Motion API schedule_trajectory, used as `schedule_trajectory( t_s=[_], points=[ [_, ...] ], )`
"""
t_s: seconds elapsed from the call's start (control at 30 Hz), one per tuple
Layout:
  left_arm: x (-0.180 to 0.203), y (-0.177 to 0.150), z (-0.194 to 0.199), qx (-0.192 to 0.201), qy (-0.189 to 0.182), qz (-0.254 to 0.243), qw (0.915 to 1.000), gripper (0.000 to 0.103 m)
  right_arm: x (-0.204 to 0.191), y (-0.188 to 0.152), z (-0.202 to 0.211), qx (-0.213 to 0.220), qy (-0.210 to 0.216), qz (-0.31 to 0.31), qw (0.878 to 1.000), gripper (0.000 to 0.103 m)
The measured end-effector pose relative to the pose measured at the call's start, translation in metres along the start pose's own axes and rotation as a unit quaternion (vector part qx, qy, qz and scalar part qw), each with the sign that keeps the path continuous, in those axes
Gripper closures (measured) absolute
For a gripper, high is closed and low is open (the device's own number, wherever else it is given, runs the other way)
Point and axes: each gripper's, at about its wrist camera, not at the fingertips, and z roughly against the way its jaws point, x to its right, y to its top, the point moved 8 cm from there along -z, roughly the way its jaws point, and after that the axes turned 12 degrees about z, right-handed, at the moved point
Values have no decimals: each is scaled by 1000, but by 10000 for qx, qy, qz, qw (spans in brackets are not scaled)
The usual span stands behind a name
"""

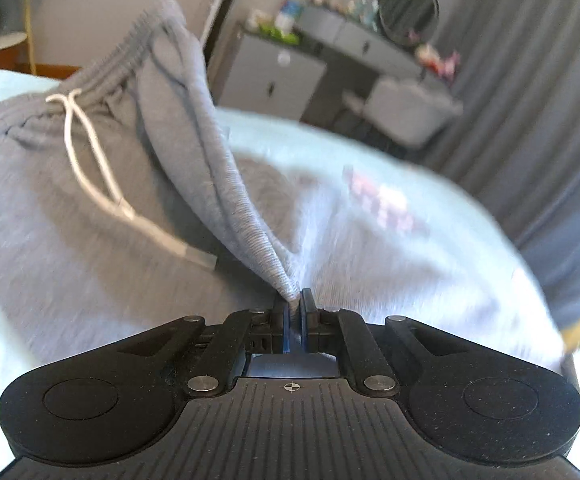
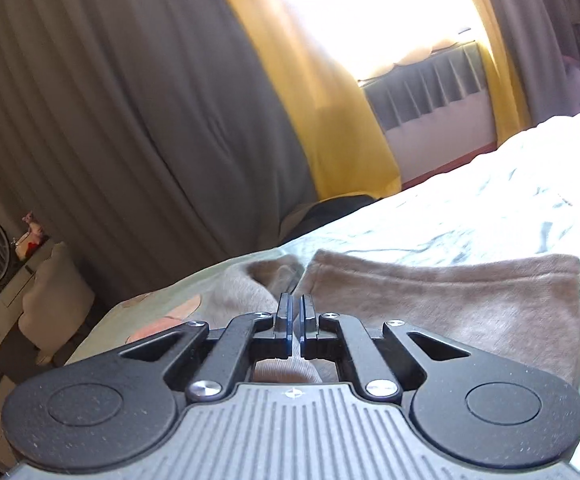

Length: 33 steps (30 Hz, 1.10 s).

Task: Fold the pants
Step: 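Lift the hem with the right tool while the left tool grasps the waistband, then carry the hem toward the waistband with the right tool while the left tool holds the waistband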

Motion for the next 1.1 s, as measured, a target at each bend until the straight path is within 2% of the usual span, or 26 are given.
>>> schedule_trajectory(
  t_s=[0.07,0.13,0.2,0.23,0.27,0.33,0.43,0.5,0.53,0.6,0.63,0.7,0.73,0.77,0.8,0.9,0.93,1.0,1.1],
  points=[
    [-3,5,-2,-27,70,73,9999,89,-4,-3,-3,-103,135,233,9996,96],
    [-9,18,-3,108,220,280,9993,76,-15,-9,-9,-260,277,602,9975,96],
    [-14,30,-2,367,367,269,9983,60,-27,-16,-18,-543,436,1075,9918,87],
    [-17,34,-1,526,444,215,9974,52,-33,-20,-22,-692,540,1357,9869,74],
    [-20,39,1,685,520,138,9962,49,-38,-23,-24,-800,690,1660,9805,60],
    [-27,44,0,869,665,140,9939,43,-52,-32,-24,-890,861,2444,9617,44],
    [-45,40,-3,845,758,395,9928,42,-66,-45,-22,-673,710,3661,9254,41],
    [-51,39,-9,691,779,541,9931,42,-66,-50,-29,-495,372,4134,9085,41],
    [-52,39,-9,650,754,602,9932,42,-66,-52,-35,-450,198,4242,9042,41],
    [-51,41,-9,642,674,604,9938,42,-62,-54,-47,-505,164,4183,9068,42],
    [-49,43,-8,662,634,576,9941,42,-61,-57,-55,-597,199,4104,9097,45],
    [-44,48,-6,768,584,449,9943,41,-61,-59,-60,-509,235,3973,9160,62],
    [-41,52,-4,874,560,369,9939,37,-60,-56,-60,-416,163,3922,9188,93],
    [-39,56,-3,978,550,300,9932,34,-59,-52,-59,-346,8,3842,9226,95],
    [-36,61,-1,1087,564,217,9922,28,-55,-46,-58,-278,-125,3581,9332,96],
    [-29,75,-5,1258,728,-3,9894,26,-32,-26,-49,-261,7,2265,9737,96],
    [-27,80,-9,1268,783,-88,9888,24,-21,-19,-46,-222,15,1806,9833,96],
    [-24,88,-18,1215,902,-216,9882,21,4,-9,-41,-182,28,939,9954,96],
    [-27,98,-45,900,1080,-159,9899,20,34,-5,-38,-183,-45,126,9997,97]
  ],
)
